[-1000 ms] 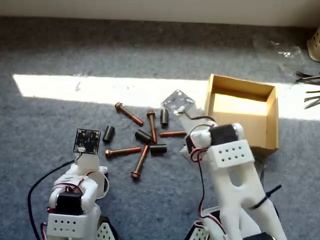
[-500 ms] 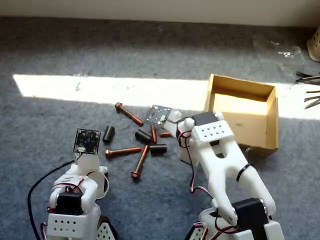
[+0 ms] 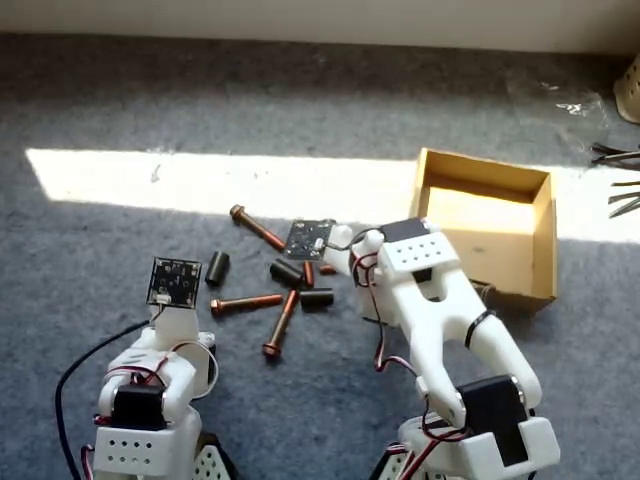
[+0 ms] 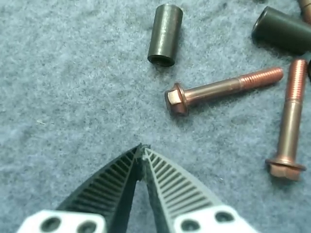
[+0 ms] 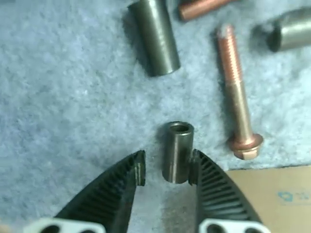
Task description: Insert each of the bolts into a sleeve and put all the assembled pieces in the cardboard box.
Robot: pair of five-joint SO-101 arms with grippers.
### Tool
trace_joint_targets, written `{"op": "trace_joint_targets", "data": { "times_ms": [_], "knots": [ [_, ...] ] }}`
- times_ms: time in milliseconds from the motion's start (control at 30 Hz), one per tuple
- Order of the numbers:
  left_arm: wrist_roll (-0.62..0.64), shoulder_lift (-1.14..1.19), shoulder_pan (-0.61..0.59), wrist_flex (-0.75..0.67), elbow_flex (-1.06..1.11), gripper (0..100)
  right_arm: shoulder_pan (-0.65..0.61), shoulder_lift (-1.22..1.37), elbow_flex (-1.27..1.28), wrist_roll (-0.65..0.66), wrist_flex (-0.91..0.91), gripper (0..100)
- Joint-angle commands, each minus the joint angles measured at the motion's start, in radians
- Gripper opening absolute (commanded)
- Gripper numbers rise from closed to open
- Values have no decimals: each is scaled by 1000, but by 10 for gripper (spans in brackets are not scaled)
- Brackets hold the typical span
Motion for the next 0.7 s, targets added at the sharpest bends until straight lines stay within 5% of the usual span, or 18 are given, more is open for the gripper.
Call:
{"op": "trace_joint_targets", "data": {
  "times_ms": [0, 467, 667],
  "knots": [
    [-6, -2, -12, 0, 22, 7, 13, 10, -36, 11, -59, 177],
    [-8, -2, -12, 0, 22, 7, 42, 71, -7, 15, -62, 195],
    [-8, -2, -12, 0, 22, 7, 39, 68, 104, 11, -203, 195]
  ]
}}
